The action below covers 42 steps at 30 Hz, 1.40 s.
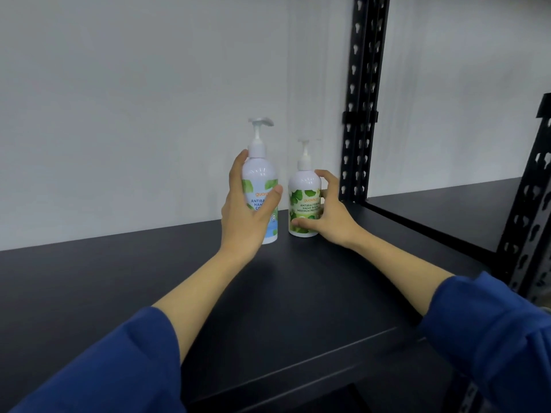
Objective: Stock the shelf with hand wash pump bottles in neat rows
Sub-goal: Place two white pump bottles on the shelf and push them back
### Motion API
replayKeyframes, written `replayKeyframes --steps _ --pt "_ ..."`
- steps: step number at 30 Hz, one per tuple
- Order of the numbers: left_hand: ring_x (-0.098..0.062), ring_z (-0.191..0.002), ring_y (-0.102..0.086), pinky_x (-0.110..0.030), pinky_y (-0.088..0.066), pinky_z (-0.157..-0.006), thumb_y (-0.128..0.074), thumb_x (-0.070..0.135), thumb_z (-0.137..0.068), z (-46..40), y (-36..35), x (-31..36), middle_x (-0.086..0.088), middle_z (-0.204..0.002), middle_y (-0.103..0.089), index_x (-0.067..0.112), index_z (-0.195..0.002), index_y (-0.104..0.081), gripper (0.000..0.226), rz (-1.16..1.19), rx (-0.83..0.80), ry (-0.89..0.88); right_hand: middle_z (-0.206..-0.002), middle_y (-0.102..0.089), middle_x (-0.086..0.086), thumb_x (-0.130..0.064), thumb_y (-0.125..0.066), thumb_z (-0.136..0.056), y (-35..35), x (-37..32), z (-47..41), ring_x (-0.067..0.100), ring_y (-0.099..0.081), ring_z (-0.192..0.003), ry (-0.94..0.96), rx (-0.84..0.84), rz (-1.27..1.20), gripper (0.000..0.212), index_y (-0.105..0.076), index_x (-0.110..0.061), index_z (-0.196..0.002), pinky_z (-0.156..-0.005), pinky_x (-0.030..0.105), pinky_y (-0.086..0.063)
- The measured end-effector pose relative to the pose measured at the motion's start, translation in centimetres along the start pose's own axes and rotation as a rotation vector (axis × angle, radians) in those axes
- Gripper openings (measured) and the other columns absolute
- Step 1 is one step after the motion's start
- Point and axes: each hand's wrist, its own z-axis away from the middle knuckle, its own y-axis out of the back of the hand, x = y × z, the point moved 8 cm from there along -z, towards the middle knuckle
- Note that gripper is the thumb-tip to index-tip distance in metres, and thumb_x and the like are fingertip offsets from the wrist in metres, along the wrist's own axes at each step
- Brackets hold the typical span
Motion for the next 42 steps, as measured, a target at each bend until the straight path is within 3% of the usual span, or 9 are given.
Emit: replayKeyframes --steps 4,10,17,28,37,40,42 --pt "-0.004 -0.09 -0.062 -0.009 -0.049 -0.068 -0.064 0.03 -0.089 0.0 0.0 0.0 0.014 -0.112 -0.056 0.041 -0.141 -0.023 0.067 0.006 0.002 0.001 -0.112 -0.052 -0.002 0.001 -0.079 -0.07 -0.1 0.3 0.1 0.011 -0.064 -0.093 -0.011 -0.017 -0.003 0.099 -0.013 -0.034 -0.136 -0.077 0.016 -0.054" --pt "-0.002 -0.088 -0.061 -0.007 -0.047 -0.066 -0.064 0.03 -0.089 0.0 0.2 0.0 0.022 -0.103 -0.055 0.041 -0.141 -0.024 0.067 0.011 0.007 0.001 -0.103 -0.052 -0.015 0.003 -0.078 -0.069 0.0 0.3 0.4 0.007 -0.064 -0.089 -0.003 -0.015 0.024 0.106 -0.01 -0.031 -0.142 -0.079 0.016 -0.053" --pt "-0.003 -0.088 -0.061 -0.003 -0.047 -0.062 -0.064 0.029 -0.089 0.1 0.0 0.0 0.015 -0.11 -0.054 0.04 -0.141 -0.024 0.067 0.013 0.001 -0.004 -0.117 -0.057 0.002 -0.002 -0.079 -0.07 0.0 0.2 0.4 0.01 -0.064 -0.096 0.031 0.005 0.065 0.099 -0.017 -0.04 -0.137 -0.079 0.015 -0.053" --pt "-0.003 -0.089 -0.06 -0.003 -0.046 -0.063 -0.063 0.029 -0.089 0.1 0.2 0.0 0.013 -0.116 -0.053 0.038 -0.142 -0.023 0.067 0.003 0.013 -0.015 -0.119 -0.056 0.004 -0.006 -0.079 -0.07 0.0 0.2 0.4 0.012 -0.064 -0.094 0.033 0.027 0.122 0.097 -0.018 -0.04 -0.137 -0.079 0.02 -0.054" --pt "-0.007 -0.091 -0.06 -0.014 -0.048 -0.07 -0.063 0.031 -0.089 0.1 0.5 -0.4 0.015 -0.116 -0.052 0.04 -0.142 -0.022 0.068 -0.008 0.031 -0.006 -0.127 -0.055 0.004 -0.013 -0.077 -0.074 -0.3 -0.3 1.5 0.02 -0.061 -0.104 -0.045 -0.012 0.25 0.103 -0.006 -0.043 -0.142 -0.094 0.039 -0.05" --pt "-0.012 -0.098 -0.06 -0.025 -0.051 -0.079 -0.064 0.031 -0.089 0.2 0.3 -0.6 0.011 -0.121 -0.054 0.04 -0.142 -0.021 0.068 -0.005 0.017 -0.002 -0.137 -0.048 0.006 -0.024 -0.072 -0.082 0.2 -1.4 3.9 0.024 -0.052 -0.117 -0.129 -0.109 0.446 0.088 -0.011 -0.034 -0.145 -0.101 0.039 -0.042" --pt "-0.013 -0.098 -0.06 -0.021 -0.051 -0.077 -0.064 0.029 -0.089 0.0 0.1 -0.7 0.008 -0.124 -0.054 0.038 -0.142 -0.021 0.069 -0.003 0.004 -0.004 -0.125 -0.055 0.008 -0.036 -0.065 -0.086 0.6 -1.9 6.4 0.022 -0.053 -0.107 -0.207 -0.226 0.567 0.064 -0.03 -0.028 -0.139 -0.093 0.034 -0.044"
